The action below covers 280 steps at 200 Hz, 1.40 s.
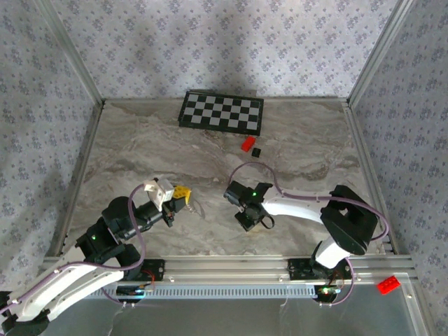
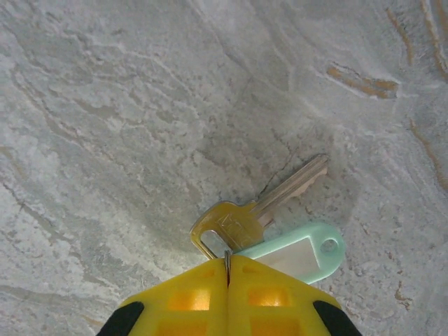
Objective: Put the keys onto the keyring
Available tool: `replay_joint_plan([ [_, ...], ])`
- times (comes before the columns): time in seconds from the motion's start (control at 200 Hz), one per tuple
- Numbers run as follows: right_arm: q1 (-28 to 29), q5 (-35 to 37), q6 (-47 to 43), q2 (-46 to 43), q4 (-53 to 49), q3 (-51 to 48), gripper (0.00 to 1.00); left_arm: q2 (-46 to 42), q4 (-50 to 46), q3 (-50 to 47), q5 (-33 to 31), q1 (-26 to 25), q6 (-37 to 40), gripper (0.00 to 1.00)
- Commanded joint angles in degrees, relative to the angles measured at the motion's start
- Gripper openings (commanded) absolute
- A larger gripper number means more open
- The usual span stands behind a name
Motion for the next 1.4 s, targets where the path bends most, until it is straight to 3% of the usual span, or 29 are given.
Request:
replay_joint_plan([
  [0.0,0.02,0.43,-1.37,-2.7,0.42,-0.63,0.0,-1.22,1.35,1.33,-0.3,-0.31,-0.41,0.0],
  [0.695,2.9,1.56,-7.47,-16.77,6.68,-4.04,0.0,-0.98,1.59,2.07,-0.46,-0.31,-0.39,0.0],
  [1.099,2.53,-1.55,-11.16,-28.73,16.33,-11.03,0.0,0.14,1.2,3.2,-0.12,-0.31,-0.45,0.0],
  [1.394,0.66,-9.12,-13.81,-34.53,26.15,-16.46,0.0,0.38,1.5,2.91,-0.23,-0.33,-0.48,0.0],
])
